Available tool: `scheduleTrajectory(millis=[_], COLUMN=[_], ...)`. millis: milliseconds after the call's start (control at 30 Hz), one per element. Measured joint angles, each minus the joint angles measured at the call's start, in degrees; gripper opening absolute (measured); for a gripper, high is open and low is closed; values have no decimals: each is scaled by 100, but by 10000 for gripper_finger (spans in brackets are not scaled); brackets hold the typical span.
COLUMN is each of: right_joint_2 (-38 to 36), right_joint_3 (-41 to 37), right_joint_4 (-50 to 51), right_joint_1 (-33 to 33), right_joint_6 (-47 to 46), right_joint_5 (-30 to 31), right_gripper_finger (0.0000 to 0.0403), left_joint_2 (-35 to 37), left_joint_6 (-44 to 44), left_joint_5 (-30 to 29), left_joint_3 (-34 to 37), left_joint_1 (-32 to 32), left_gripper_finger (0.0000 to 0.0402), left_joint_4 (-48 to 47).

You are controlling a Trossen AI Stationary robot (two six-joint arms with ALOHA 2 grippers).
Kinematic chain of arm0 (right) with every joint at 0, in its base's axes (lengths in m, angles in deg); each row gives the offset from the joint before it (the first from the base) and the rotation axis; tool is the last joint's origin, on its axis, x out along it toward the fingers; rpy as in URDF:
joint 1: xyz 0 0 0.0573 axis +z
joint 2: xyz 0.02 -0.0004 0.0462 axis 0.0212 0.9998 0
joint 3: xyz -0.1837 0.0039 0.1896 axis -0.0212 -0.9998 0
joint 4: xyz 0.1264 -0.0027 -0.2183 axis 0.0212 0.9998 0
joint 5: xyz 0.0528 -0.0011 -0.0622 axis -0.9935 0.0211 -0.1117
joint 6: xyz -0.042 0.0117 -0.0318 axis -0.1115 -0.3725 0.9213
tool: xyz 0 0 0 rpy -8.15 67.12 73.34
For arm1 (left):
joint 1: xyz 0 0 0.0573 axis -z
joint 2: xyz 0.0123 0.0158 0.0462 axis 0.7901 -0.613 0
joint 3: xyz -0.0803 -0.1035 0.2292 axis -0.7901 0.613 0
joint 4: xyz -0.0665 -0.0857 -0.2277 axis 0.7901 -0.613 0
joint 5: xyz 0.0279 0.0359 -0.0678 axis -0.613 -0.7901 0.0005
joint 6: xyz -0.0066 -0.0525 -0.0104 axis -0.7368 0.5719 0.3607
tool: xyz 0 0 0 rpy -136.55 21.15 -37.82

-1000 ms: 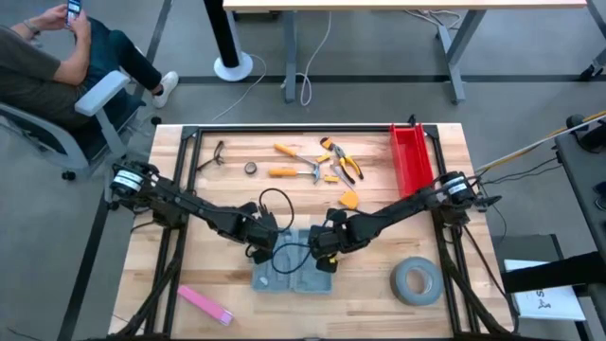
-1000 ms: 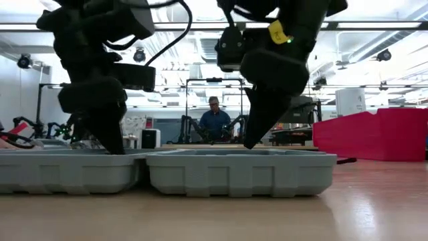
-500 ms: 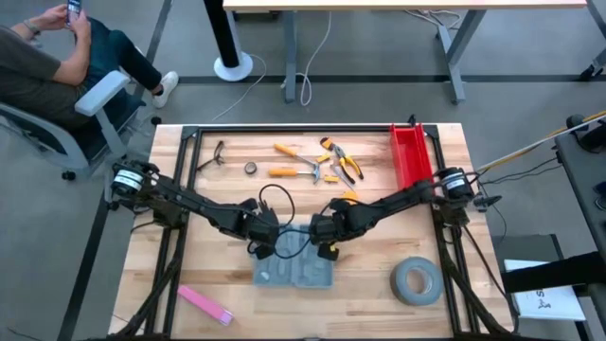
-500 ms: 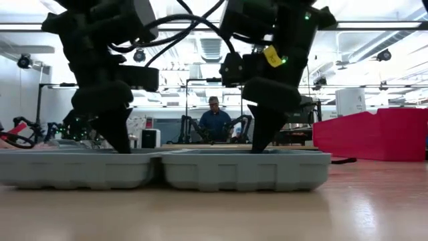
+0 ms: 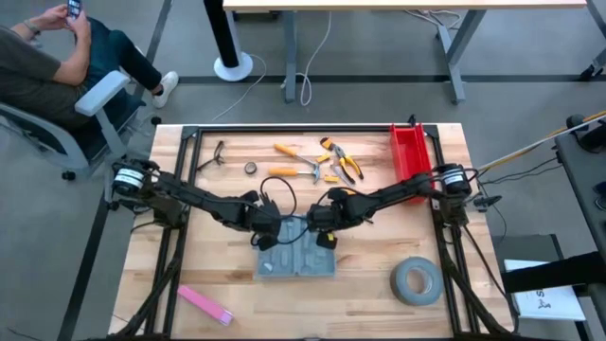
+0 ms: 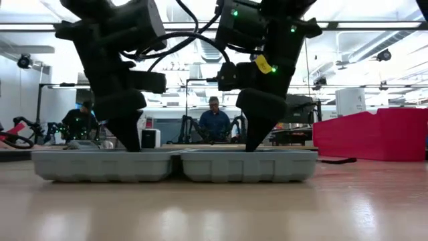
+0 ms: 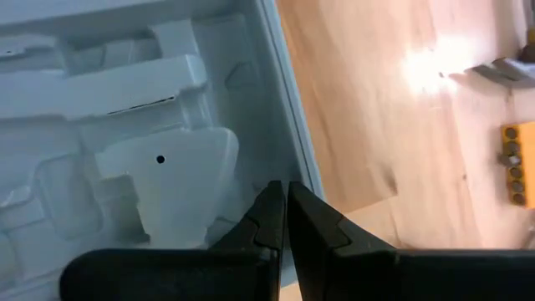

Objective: Prefit tool cases
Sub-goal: Adjust the gray pre-fit tool case, then put the yellow hammer into the gray pre-fit tool case

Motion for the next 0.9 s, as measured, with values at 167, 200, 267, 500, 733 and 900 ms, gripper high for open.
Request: scheduleTrajectory(millis=[167, 200, 267, 500, 733, 900], right_joint_2=[0, 0, 0, 0, -22, -275], right_joint_3=[0, 0, 0, 0, 37, 227], right_joint_4=[-22, -20, -22, -27, 0, 22], right_joint_1=[-209, -253, -337, -563, -502, -230], right_joint_6=[152, 185, 293, 514, 524, 488], right_joint_5=[3, 7, 7, 15, -31, -49], right_gripper_finger=[0, 0, 0, 0, 0, 0], left_joint_2=[0, 0, 0, 0, 0, 5], left_joint_6=[-202, -257, -358, -653, -723, -726], left_joint_5=[-2, -2, -23, -28, 196, 570], left_joint_3=[0, 0, 0, 0, -40, -254], left_joint_1=[-205, -255, -350, -648, -695, -603], left_gripper_finger=[39, 39, 39, 39, 39, 39], left_joint_4=[5, 7, 9, 11, 4, -218])
